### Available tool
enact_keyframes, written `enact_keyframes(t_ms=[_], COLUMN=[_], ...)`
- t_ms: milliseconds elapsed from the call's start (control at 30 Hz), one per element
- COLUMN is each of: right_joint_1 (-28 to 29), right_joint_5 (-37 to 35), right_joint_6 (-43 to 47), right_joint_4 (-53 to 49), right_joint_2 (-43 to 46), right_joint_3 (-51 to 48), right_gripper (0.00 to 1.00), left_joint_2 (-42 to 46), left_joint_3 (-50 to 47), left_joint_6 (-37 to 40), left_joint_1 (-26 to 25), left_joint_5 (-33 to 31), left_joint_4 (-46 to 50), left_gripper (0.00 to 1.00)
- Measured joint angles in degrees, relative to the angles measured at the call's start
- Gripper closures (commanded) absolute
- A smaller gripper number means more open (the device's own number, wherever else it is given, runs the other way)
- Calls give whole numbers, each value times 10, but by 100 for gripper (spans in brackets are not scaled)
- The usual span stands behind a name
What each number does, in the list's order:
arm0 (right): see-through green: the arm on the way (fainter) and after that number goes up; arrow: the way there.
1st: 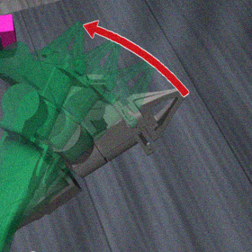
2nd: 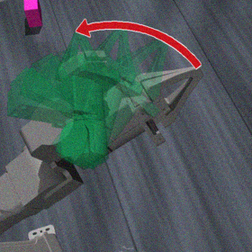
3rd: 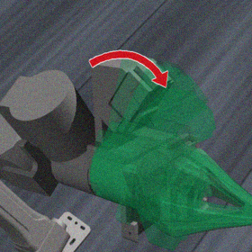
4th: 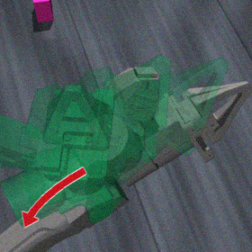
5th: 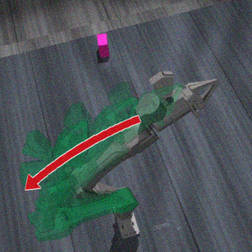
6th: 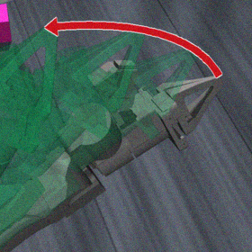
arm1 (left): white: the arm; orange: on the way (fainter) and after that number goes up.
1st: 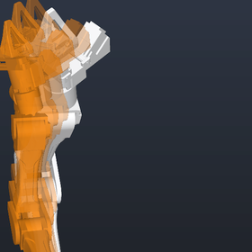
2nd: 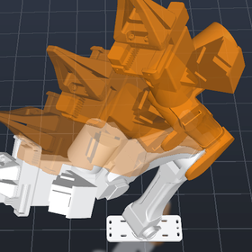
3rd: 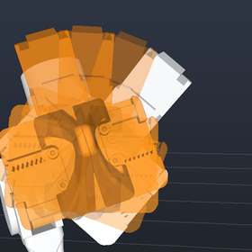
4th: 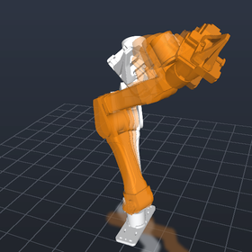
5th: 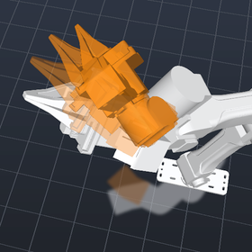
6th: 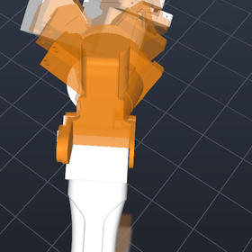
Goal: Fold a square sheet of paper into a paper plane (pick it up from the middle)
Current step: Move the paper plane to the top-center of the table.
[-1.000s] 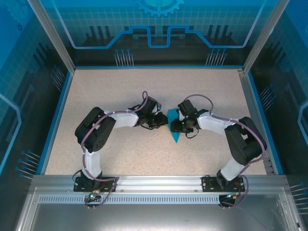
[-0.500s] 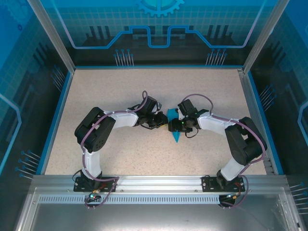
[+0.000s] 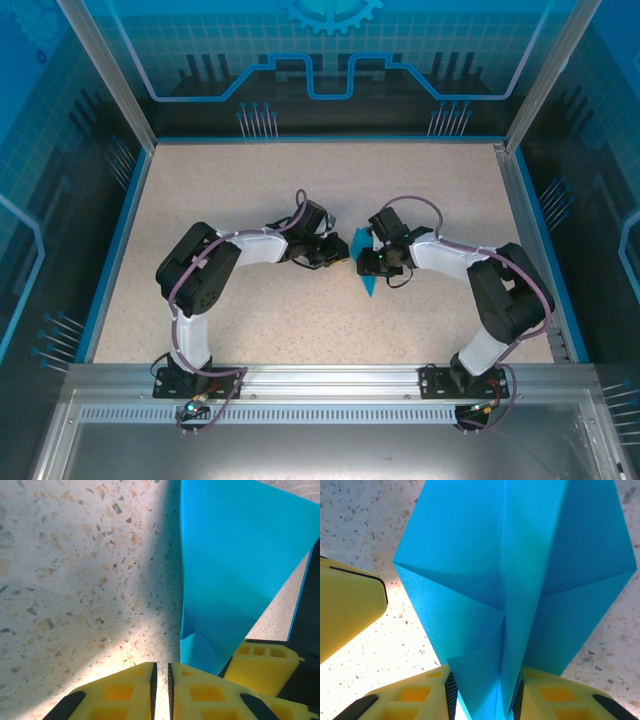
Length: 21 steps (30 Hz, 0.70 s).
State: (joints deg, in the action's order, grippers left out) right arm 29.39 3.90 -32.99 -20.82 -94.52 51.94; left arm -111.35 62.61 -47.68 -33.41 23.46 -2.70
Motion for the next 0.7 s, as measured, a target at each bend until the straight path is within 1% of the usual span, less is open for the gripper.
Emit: enact_keyframes(t_ms=[233,433,600,700], right_joint_1=[5,6,6,6], right_joint_5=[-16,-32,-39,-42], right_joint_6=[-2,-10,-15,-16], right_joint_4=[-16,-27,-32,-33], right_joint_2=[0,0,0,0], right_joint_3=[12,15,20,22], right_gripper=[66,76,80,85], left_joint_2=[-7,-7,-7,-7], left_joint_3=[3,3,3,3], left_joint_6=[0,0,0,0], left_joint_1=[0,0,0,0], left_joint_5=[0,0,0,0], left_joint_4=[9,9,9,9], left_gripper=[82,78,75,72])
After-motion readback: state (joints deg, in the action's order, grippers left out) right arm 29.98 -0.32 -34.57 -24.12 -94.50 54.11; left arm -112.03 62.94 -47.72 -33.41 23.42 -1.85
